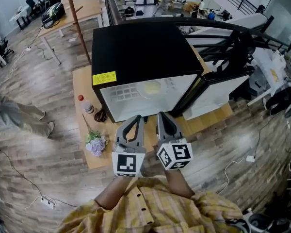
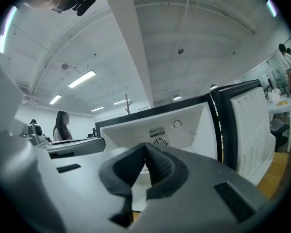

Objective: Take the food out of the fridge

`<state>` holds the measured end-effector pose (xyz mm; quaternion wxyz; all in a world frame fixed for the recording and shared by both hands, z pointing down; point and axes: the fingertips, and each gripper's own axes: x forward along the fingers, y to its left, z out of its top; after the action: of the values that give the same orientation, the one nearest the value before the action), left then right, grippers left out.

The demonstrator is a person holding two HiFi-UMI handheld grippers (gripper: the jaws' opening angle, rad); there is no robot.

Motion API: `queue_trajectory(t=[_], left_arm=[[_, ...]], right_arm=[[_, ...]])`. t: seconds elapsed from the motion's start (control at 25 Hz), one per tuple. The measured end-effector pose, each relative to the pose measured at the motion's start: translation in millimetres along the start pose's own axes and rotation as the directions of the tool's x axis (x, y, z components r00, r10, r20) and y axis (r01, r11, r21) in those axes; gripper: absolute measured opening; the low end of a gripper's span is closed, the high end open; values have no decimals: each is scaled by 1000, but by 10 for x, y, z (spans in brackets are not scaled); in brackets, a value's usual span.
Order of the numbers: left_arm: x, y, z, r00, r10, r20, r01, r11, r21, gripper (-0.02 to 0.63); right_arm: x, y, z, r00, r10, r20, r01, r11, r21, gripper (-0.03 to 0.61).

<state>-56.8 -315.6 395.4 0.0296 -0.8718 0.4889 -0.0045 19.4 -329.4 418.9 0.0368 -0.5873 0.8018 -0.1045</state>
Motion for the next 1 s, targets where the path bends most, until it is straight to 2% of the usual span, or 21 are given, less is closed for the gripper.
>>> queue_trajectory(t=[0.28,0.52,0.68,0.8,1.0], left_arm=[[95,108,-101,1000,3,-16,-4,1000,-27,8],[169,109,-71,1000,16,-20,-16,1000,-23,8],[204,89,-63,999,31,-16,-31,999,-28,8],[227,73,-93,999,32,-27,-33,999,-21,8],[255,-1,-70,999,29,-21,-29,1000,10,8]], right_arm=[[133,80,-76,1000,11,-24,-12,1000,-27,7],[269,-123,-213,998,18,-64,-11,994,111,7],[352,-197,-292,996,24,-87,-10,987,161,7],[414,-261,-412,995,42,-91,-16,962,274,7],[491,-414,-572,993,71,-92,-22,890,454,9]])
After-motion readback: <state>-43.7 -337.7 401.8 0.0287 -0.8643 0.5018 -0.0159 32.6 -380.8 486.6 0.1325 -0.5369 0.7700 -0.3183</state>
